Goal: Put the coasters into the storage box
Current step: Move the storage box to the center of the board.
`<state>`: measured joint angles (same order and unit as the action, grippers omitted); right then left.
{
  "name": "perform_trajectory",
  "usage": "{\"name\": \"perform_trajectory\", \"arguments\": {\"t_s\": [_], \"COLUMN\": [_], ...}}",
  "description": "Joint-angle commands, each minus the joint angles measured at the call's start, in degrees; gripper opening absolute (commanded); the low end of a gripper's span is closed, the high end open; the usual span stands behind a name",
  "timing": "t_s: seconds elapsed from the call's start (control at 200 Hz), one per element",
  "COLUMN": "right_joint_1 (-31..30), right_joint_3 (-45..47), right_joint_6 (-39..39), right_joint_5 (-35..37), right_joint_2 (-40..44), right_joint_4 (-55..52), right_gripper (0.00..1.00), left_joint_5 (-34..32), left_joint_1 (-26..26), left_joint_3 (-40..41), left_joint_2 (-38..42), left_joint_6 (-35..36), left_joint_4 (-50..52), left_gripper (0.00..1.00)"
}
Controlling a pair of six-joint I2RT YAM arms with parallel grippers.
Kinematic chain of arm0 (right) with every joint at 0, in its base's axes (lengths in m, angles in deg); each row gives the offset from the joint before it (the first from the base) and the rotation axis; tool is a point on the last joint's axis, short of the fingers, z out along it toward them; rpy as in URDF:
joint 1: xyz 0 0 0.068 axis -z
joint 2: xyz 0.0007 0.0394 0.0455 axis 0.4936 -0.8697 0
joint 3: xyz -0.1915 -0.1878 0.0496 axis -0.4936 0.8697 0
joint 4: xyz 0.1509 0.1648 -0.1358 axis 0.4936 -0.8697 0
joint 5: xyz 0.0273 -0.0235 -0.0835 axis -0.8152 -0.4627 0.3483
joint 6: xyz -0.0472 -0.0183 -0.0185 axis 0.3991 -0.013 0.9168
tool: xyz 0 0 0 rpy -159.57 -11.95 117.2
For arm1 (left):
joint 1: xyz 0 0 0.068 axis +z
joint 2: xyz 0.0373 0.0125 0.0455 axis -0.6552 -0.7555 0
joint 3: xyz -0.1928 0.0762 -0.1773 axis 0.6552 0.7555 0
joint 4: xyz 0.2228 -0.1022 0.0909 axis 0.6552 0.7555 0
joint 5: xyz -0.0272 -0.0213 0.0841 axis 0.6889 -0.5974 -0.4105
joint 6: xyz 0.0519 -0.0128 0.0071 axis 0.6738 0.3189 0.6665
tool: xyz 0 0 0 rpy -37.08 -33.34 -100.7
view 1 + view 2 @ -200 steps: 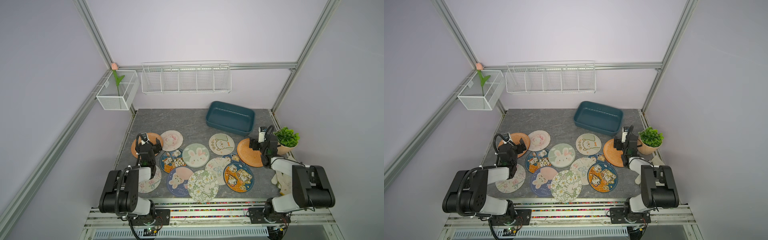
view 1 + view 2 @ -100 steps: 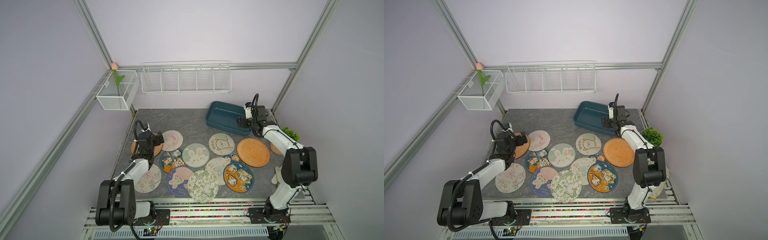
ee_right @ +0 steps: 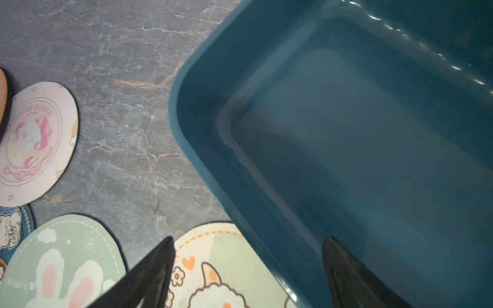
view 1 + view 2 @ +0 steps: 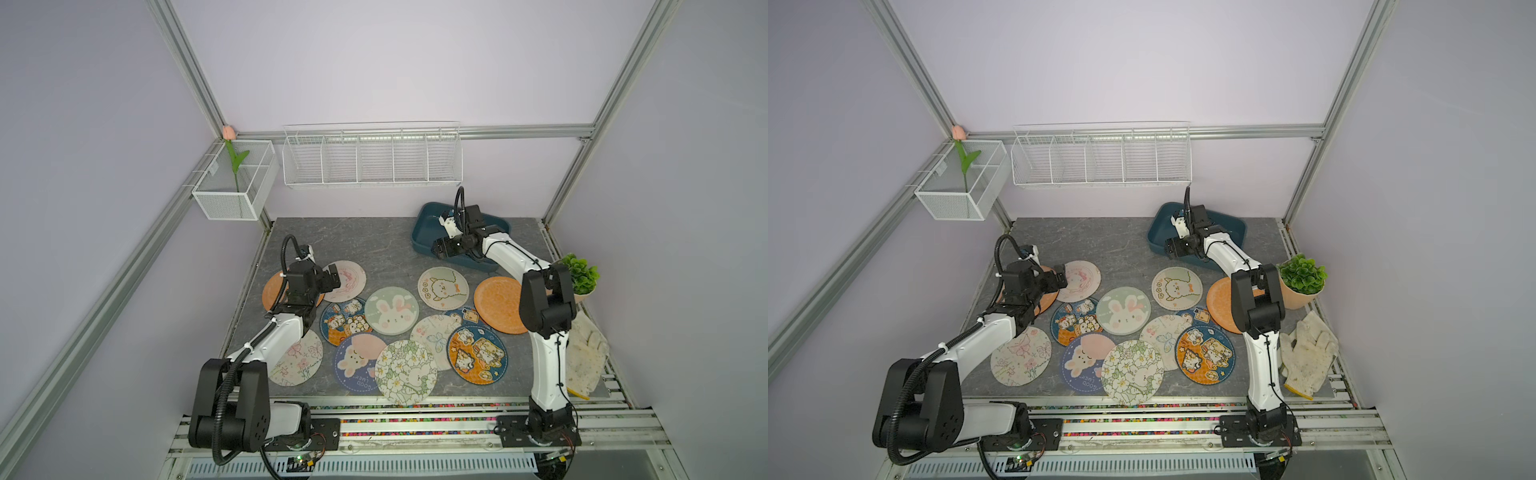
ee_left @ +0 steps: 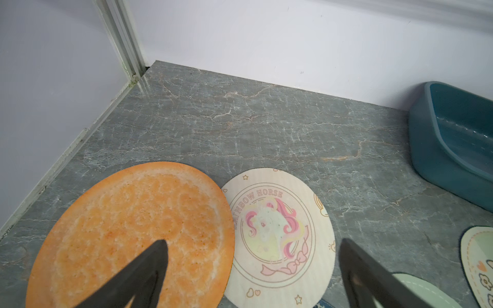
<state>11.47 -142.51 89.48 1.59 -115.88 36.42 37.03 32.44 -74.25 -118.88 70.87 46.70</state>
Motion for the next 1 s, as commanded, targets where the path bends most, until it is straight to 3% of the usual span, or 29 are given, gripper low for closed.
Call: {"name": "perform_trajectory", "arguments": {"t_s": [0.0,0.23,0.47,0.795,0.89,0.995], "right_joint_1": [-1.08,-3.12,-5.16,-6.76,-6.85,-5.96], "right_joint_3": [-4.47,-12.53,-19.51,-18.39,-17.24,-8.12], "right_joint_6": [2.07,4.42,8.17,11.54,11.35,7.37], "right_joint_5": [-1.82,-2.9,-8.76,-12.96,-9.7,-4.1], "right_joint_2": [-3.09,-9.56,-14.04,-12.83,-10.87,-4.23], "right_joint_4": [-2.79,-4.98,-8.99,-11.62,-11.6,-3.73], "right_gripper": [0.88,0.88,0.88,0.88,0.88,0.88], "left_joint_5": [0.38,0.85,1.26,1.5,1.51,1.45], "left_joint_1": [-0.3,-0.47,-0.63,-0.65,-0.74,-0.82], "left_joint_3": [-1.97,-2.42,-2.94,-3.47,-3.41,-3.5], "left_joint_2": [-0.61,-0.73,-0.94,-1.5,-1.64,-1.78], "left_joint_6": [-1.26,-1.38,-1.38,-1.56,-1.69,-1.91], "left_joint_4": [0.79,1.35,1.99,2.21,2.21,2.21], "left_gripper": [0.99,0.99,0.99,0.99,0.99,0.99]}}
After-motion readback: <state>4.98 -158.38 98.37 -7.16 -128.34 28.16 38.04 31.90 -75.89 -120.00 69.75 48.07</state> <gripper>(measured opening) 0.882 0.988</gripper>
